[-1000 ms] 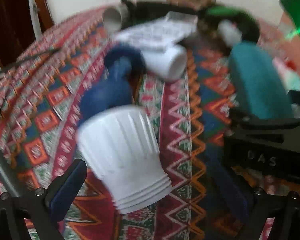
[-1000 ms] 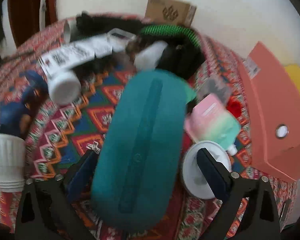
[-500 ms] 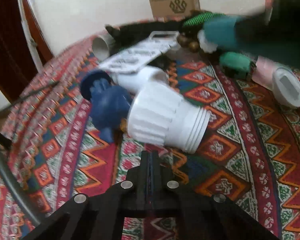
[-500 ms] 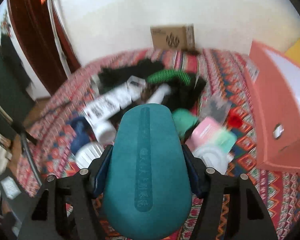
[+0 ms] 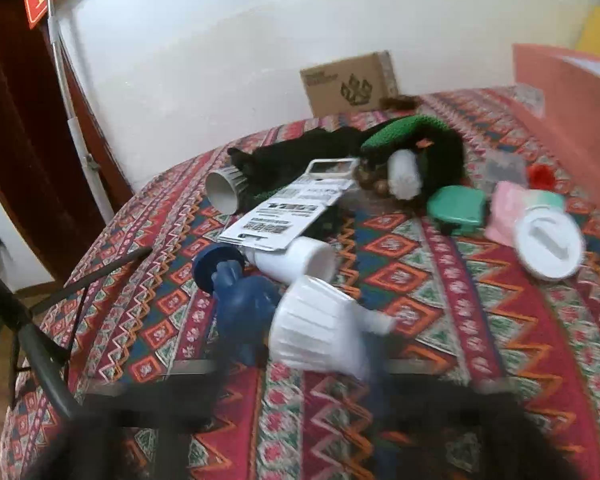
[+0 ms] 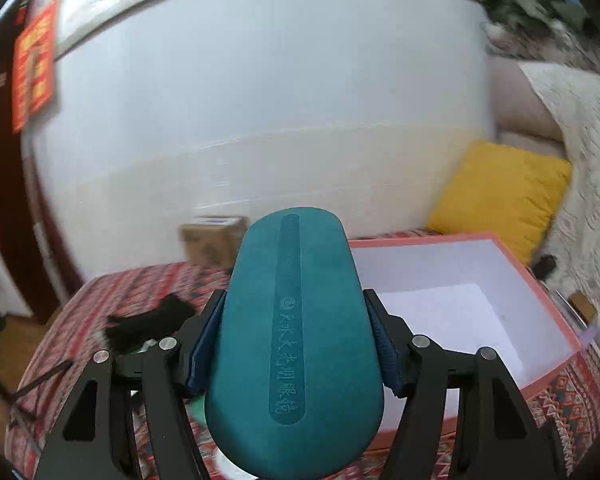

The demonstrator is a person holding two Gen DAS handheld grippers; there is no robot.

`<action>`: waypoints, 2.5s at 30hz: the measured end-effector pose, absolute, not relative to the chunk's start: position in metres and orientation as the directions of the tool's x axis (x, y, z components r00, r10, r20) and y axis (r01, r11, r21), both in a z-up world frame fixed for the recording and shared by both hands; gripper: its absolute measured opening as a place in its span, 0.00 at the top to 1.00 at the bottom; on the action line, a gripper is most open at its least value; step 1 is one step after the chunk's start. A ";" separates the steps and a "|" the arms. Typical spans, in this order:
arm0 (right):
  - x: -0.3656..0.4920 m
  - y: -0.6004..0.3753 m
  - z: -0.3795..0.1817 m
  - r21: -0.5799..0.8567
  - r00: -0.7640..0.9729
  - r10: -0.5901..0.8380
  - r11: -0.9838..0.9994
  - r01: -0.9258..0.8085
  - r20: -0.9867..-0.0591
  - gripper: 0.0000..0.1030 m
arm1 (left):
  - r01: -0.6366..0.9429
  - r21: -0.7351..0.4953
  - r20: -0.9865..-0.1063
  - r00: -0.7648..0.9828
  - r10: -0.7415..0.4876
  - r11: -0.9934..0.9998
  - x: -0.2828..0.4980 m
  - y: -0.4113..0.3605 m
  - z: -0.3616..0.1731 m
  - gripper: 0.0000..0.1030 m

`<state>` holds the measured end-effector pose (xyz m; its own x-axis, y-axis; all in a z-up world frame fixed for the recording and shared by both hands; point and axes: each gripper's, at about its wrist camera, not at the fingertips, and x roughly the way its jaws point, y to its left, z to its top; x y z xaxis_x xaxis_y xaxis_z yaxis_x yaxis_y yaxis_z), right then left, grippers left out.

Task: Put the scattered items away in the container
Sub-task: 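Carry both items over the pink box and release them inside, then grasp the white lid with the right tool while the left grasps the blue figure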

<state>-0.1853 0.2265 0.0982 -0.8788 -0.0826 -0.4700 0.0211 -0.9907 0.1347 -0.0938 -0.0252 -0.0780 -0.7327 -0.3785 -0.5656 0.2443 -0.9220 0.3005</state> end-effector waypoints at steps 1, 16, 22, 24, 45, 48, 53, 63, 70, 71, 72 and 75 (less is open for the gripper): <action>-0.190 0.235 0.095 0.146 -0.874 -0.074 -0.989 0.003 -0.481 0.34 | 0.256 0.308 -0.562 -0.728 -0.392 -0.916 -0.097 -0.026 -0.079 0.03; -0.224 0.259 0.047 0.139 -0.821 -0.025 -0.988 -0.067 -0.571 0.34 | 0.092 0.290 -0.657 -0.705 -0.268 -0.953 -0.126 0.003 -0.113 0.27; -0.226 0.272 0.043 0.096 -0.818 0.044 -0.988 -0.120 -0.574 0.34 | 0.051 0.183 -0.554 -0.820 -0.146 -0.982 -0.108 0.018 -0.029 0.27; -0.235 0.282 0.038 0.096 -0.801 0.050 -0.986 -0.133 -0.596 0.33 | 0.007 0.140 -0.521 -0.850 -0.080 -0.990 -0.111 0.030 0.004 0.27; -0.178 0.438 0.067 0.330 -0.831 0.199 -0.851 -0.410 -0.520 0.05 | -0.443 -0.003 -0.547 -0.750 0.373 -0.896 -0.234 0.252 0.083 0.21; -0.174 0.448 0.074 0.369 -0.837 0.194 -0.831 -0.417 -0.511 0.05 | -0.432 -0.037 -0.590 -0.719 0.369 -0.901 -0.252 0.245 0.075 0.14; -0.173 0.432 0.086 0.363 -0.857 0.162 -0.856 -0.369 -0.488 0.05 | -0.343 0.007 -0.560 -0.779 0.281 -0.939 -0.233 0.193 0.074 0.04; -0.181 0.254 0.083 0.150 -0.836 -0.156 -0.985 0.089 -0.526 0.03 | 0.073 -0.077 -0.684 -0.730 0.000 -0.994 -0.159 -0.043 0.003 0.03; -0.170 0.134 -0.010 -0.009 -0.617 -0.191 -0.952 0.306 -0.763 0.04 | 0.115 -0.047 -0.782 -0.622 -0.035 -0.992 -0.114 -0.106 -0.088 0.03; -0.171 0.131 -0.024 -0.021 -0.595 -0.162 -0.957 0.289 -0.787 0.04 | 0.115 -0.025 -0.792 -0.608 -0.050 -0.993 -0.115 -0.103 -0.098 0.04; -0.172 0.130 -0.033 -0.023 -0.576 -0.149 -0.960 0.280 -0.803 0.04 | 0.107 -0.017 -0.794 -0.606 -0.051 -0.994 -0.118 -0.100 -0.101 0.04; -0.179 0.125 -0.059 -0.039 -0.516 -0.112 -0.961 0.273 -0.849 0.04 | 0.072 -0.044 -0.772 -0.635 -0.012 -0.996 -0.133 -0.094 -0.098 0.04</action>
<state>-0.1786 0.1253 -0.0594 -0.5163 -0.1125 -0.8490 0.2731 -0.9612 -0.0388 -0.1330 -0.0937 -0.0978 -0.6353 -0.0117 -0.7722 0.0717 -0.9965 -0.0438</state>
